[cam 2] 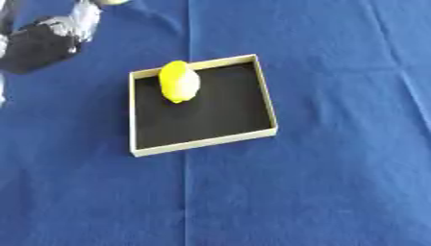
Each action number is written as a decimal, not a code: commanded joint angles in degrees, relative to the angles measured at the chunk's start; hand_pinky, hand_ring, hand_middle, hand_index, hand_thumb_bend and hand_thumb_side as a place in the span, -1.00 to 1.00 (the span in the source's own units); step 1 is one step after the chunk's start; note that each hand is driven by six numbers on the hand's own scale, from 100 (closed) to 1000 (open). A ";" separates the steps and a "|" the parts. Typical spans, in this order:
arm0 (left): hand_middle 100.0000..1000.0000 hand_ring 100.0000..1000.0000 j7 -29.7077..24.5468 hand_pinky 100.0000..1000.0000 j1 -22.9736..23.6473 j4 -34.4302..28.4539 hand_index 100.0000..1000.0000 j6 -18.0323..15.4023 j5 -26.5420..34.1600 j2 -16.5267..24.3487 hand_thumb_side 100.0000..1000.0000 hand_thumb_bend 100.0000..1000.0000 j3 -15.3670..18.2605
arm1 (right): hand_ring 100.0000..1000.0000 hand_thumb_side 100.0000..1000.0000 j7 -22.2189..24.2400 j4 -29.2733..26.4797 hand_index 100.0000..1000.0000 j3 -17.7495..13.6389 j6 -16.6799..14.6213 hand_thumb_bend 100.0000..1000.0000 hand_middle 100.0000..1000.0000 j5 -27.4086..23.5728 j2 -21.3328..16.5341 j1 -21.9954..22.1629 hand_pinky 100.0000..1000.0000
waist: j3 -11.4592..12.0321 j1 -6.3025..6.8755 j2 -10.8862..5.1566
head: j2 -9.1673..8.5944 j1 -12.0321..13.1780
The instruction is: Pick up objects on the table and place them in the box.
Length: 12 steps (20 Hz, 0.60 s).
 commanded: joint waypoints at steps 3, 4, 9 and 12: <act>0.54 0.58 -1.94 0.80 0.21 -1.21 0.54 -1.66 1.70 1.53 -0.11 -1.00 -0.15 | 0.75 0.58 -0.38 -0.91 0.53 -1.16 0.01 -1.00 0.39 0.26 -1.80 0.00 0.55 | 0.03 -0.34 -1.59 | -0.20 -0.05; 0.53 0.58 -3.50 0.78 0.52 -1.19 0.54 -1.71 1.36 1.66 -0.14 -1.00 -1.15 | 0.75 0.58 -0.43 -0.91 0.53 -1.14 0.02 -1.00 0.39 0.24 -1.76 -0.02 0.55 | -0.03 -0.31 -1.60 | -0.23 0.02; 0.49 0.56 -10.99 0.71 1.54 3.11 0.61 -2.70 -5.06 1.50 -0.39 -1.00 -7.46 | 0.75 0.58 -0.24 -0.91 0.53 -0.85 -0.04 -1.00 0.39 0.17 -1.66 -0.32 0.55 | -0.65 -0.21 -1.61 | -0.41 0.49; 0.48 0.56 -12.49 0.70 1.98 8.13 0.65 -3.68 -11.08 0.93 -0.45 -1.00 -10.43 | 0.75 0.58 -0.09 -0.91 0.53 -0.70 -0.11 -1.00 0.39 0.22 -1.59 -0.32 0.55 | -1.05 -0.06 -1.49 | -0.47 0.63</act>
